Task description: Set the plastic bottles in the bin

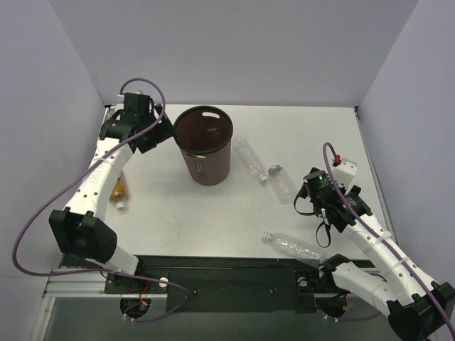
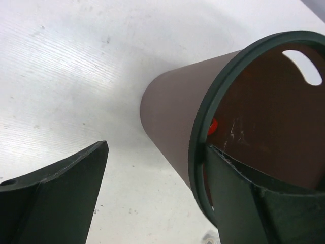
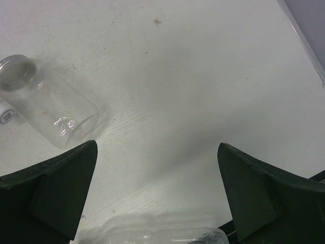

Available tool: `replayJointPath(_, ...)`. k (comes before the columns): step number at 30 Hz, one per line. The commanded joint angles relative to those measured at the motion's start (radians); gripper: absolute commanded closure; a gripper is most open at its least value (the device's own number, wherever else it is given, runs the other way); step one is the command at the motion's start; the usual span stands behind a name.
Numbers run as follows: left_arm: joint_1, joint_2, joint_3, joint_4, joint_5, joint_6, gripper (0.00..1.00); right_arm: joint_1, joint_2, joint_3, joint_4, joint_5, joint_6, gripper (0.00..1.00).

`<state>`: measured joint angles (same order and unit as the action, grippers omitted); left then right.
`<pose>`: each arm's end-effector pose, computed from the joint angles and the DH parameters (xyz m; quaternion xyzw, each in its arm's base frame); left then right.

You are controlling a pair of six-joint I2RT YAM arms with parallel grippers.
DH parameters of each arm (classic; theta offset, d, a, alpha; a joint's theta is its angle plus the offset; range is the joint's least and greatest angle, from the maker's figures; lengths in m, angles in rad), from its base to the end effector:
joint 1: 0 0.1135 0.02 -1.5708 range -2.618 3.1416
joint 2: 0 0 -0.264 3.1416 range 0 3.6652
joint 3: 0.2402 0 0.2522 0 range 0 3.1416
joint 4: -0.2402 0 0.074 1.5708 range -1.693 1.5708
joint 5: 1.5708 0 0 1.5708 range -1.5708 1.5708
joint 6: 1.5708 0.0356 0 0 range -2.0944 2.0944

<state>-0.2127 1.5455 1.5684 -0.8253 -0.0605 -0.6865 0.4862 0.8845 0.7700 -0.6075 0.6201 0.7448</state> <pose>0.3259 -0.0682 0.3642 -0.2285 0.8981 -0.1376 0.3496 0.1690 0.0659 0.2813 0.2365 0.8444 -0.0006 0.4807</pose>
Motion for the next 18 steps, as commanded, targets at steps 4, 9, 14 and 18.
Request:
replayJointPath(4, 0.097, -0.134, 0.07, -0.115, -0.182, 0.062, 0.11, 0.009, 0.036, -0.014, 0.006, 0.006, 0.01, 0.0)
replayJointPath(9, 0.272, -0.185, -0.025, -0.133, -0.205, 0.088, 0.1, 0.009, 0.031, -0.024, 0.02, 0.01, -0.004, 0.0)
replayJointPath(14, 0.386, -0.211, -0.189, -0.089, -0.329, 0.12, 0.09, 0.008, 0.028, -0.04, 0.031, 0.007, -0.007, 0.0)
replayJointPath(18, 0.404, -0.19, -0.338, 0.006, -0.352, 0.165, 0.09, 0.008, 0.024, -0.055, 0.046, -0.006, -0.009, 0.0)
